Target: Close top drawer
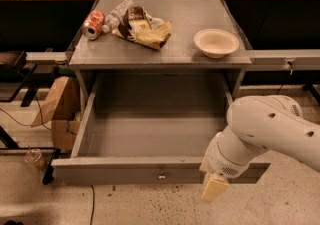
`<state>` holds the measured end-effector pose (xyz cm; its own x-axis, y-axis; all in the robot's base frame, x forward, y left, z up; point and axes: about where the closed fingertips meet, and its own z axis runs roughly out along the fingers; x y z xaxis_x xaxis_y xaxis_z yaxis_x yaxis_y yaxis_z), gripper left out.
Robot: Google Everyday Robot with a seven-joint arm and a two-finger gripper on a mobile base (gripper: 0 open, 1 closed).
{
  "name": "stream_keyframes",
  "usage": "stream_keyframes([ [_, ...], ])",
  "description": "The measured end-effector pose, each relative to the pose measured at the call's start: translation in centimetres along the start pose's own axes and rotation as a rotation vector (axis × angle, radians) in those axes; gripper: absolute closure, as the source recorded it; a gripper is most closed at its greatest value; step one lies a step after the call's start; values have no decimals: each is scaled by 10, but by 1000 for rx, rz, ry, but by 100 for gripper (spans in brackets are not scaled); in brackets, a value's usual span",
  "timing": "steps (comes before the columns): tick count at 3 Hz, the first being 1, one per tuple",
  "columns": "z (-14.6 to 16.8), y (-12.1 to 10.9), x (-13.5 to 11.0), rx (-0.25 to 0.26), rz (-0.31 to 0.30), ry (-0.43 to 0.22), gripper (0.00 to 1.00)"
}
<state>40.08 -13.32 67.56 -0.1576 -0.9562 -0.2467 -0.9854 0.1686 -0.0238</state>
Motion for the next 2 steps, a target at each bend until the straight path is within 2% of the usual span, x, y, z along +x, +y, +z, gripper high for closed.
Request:
stream_keyframes([
  [1, 0, 3, 1, 0, 0, 0, 0],
  [2, -2, -13, -20, -1, 10, -19, 0],
])
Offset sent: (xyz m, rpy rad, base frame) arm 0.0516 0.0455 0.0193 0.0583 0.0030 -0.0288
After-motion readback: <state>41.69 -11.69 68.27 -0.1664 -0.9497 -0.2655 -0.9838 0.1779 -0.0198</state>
